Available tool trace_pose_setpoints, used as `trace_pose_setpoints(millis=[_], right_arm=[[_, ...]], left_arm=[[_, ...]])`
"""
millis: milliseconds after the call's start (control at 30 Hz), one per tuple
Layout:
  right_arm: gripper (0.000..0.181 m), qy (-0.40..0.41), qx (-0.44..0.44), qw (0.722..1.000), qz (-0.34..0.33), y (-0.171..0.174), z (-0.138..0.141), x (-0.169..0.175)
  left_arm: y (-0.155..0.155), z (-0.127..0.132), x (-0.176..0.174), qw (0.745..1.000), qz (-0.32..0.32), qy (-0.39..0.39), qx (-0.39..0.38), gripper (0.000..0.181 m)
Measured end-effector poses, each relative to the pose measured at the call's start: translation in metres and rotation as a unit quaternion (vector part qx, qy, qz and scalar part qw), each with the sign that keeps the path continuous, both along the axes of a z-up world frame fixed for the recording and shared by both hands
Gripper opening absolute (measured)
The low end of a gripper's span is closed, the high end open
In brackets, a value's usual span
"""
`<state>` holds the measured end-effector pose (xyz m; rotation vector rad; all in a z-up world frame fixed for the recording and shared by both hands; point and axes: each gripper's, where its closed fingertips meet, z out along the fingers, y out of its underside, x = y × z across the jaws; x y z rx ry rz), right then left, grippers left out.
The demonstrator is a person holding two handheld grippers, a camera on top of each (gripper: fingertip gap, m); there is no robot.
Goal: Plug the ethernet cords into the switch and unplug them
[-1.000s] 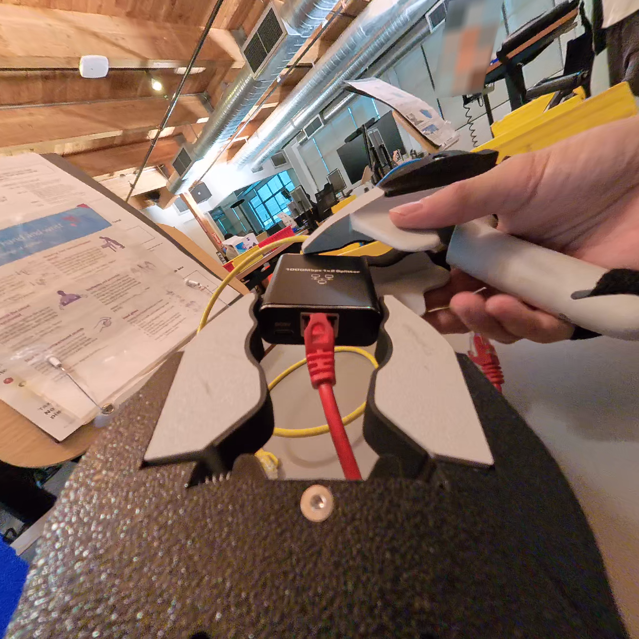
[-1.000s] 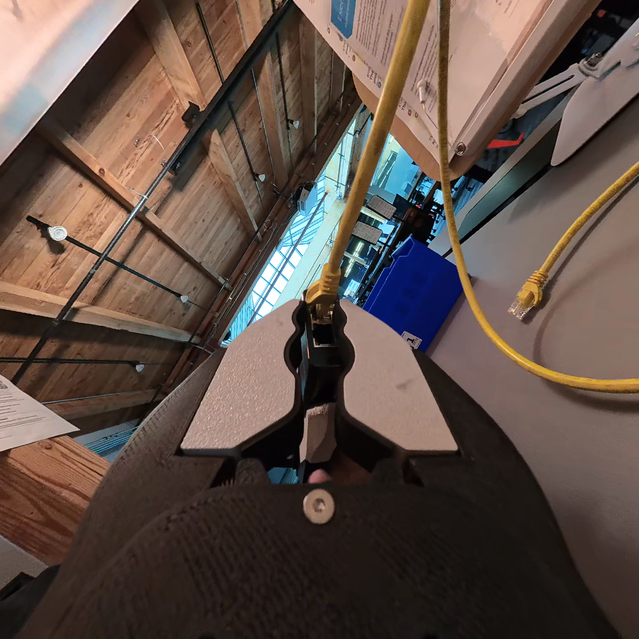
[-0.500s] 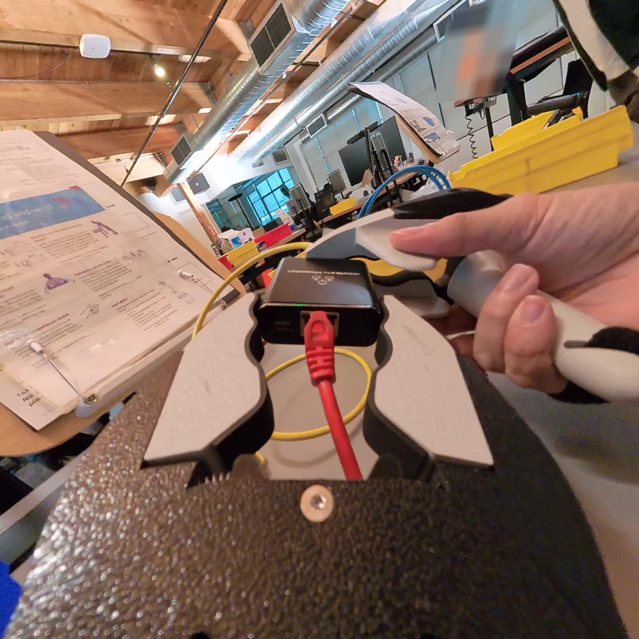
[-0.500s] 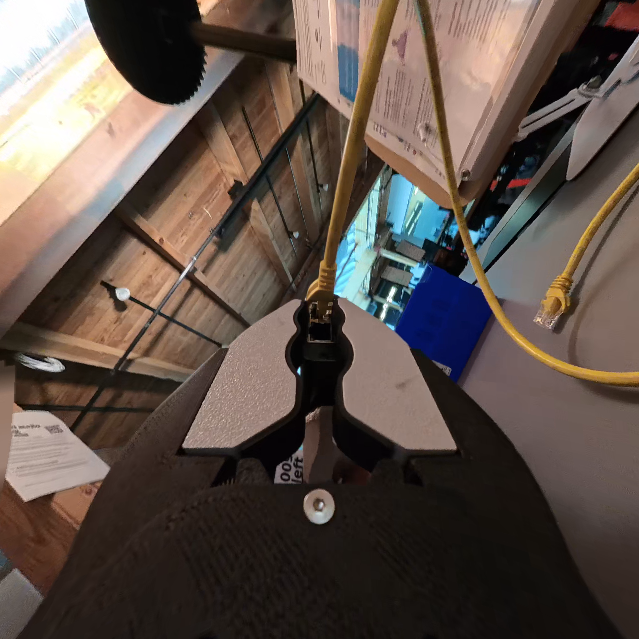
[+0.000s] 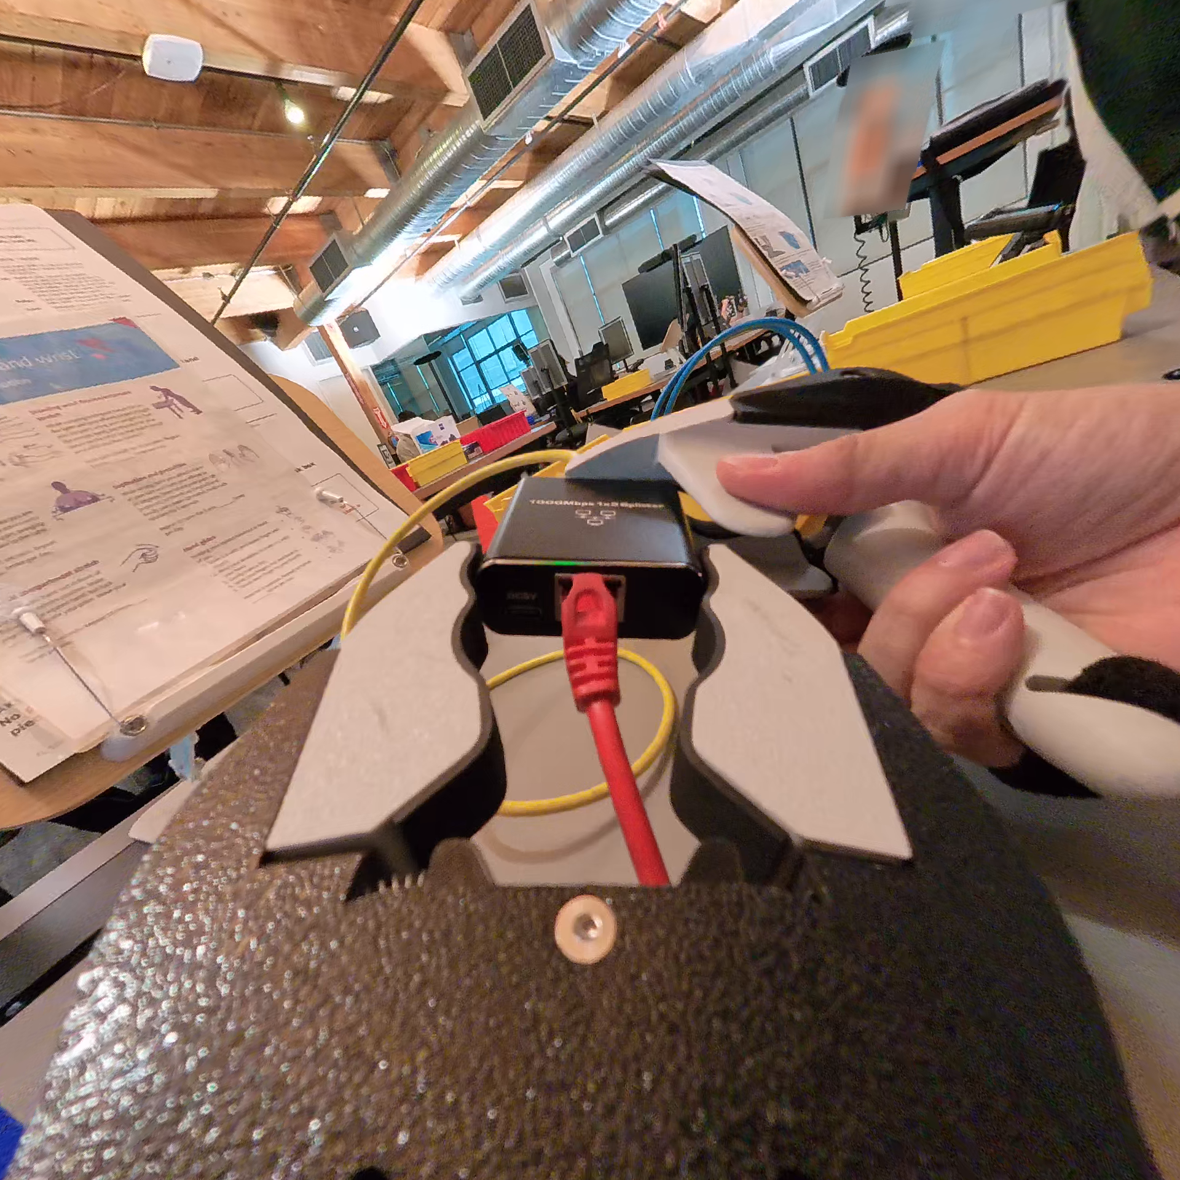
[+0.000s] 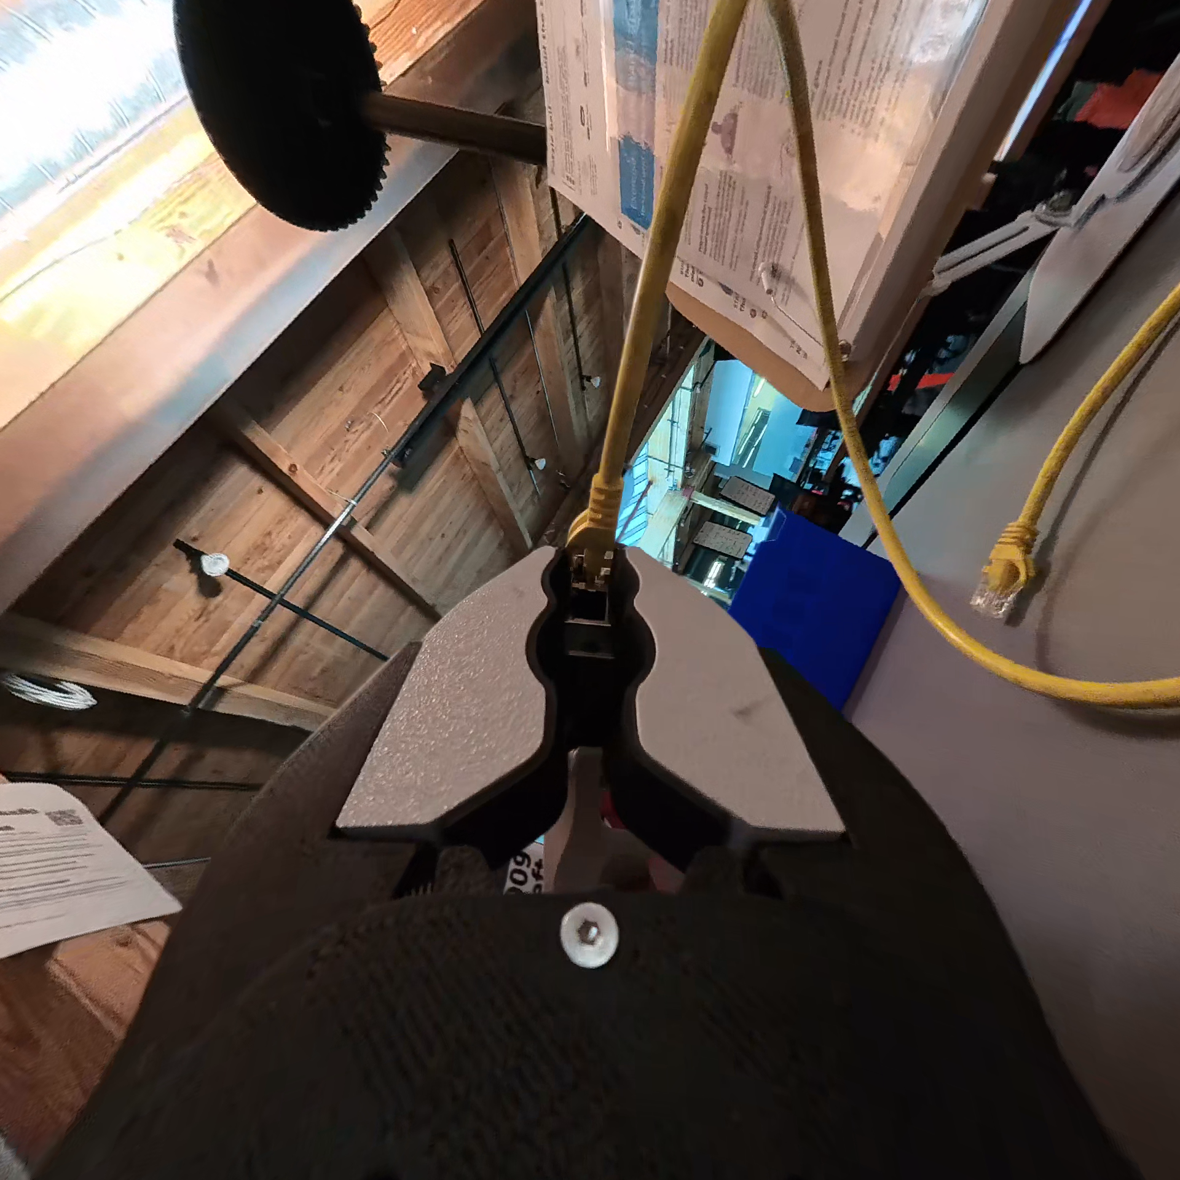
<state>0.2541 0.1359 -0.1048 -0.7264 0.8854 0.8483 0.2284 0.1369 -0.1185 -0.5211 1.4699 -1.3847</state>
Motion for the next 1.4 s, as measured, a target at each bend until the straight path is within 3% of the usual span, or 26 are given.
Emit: trace_pose_setpoints(millis=[233,433,700,800,867,933,1067,1133,1267,1400], right_arm=[[0.013,-0.094,-0.044,0.994,-0.018,0.006,0.011,-0.003],[0.012,-0.162,-0.076,0.984,-0.019,0.005,0.014,-0.004],[0.015,-0.139,-0.047,0.989,-0.012,0.006,0.010,-0.002],[0.012,-0.137,-0.049,0.989,-0.028,0.002,0.011,0.003],[0.012,-0.124,-0.028,0.990,-0.056,-0.018,0.016,0.019],[0.012,-0.157,-0.075,0.983,-0.054,-0.026,0.014,0.026],[0.012,-0.256,-0.169,0.949,-0.078,-0.044,0.033,0.026],[0.012,-0.304,-0.211,0.927,-0.053,-0.053,0.051,0.023],[0.012,-0.422,-0.336,0.840,-0.060,-0.082,0.096,0.034],[0.012,-0.464,-0.352,0.812,-0.043,-0.117,0.147,0.049]], left_arm=[[0.006,0.005,-0.001,0.999,-0.009,-0.003,-0.038,0.062],[0.005,0.005,0.000,1.000,-0.009,-0.004,-0.026,0.063],[0.008,0.002,0.001,1.000,0.001,0.000,-0.009,0.063],[0.008,0.002,0.001,0.999,-0.013,0.011,-0.038,0.063],[0.022,0.005,0.003,0.994,-0.013,0.033,-0.101,0.063],[0.034,0.006,0.004,0.995,0.002,0.024,-0.099,0.063],[0.035,0.007,0.003,0.996,0.007,0.009,-0.086,0.063],[0.035,0.007,0.003,0.997,0.010,0.005,-0.074,0.063],[0.032,0.004,0.004,0.997,0.007,0.010,-0.077,0.063],[0.032,0.003,0.005,0.997,0.007,0.012,-0.075,0.063]])
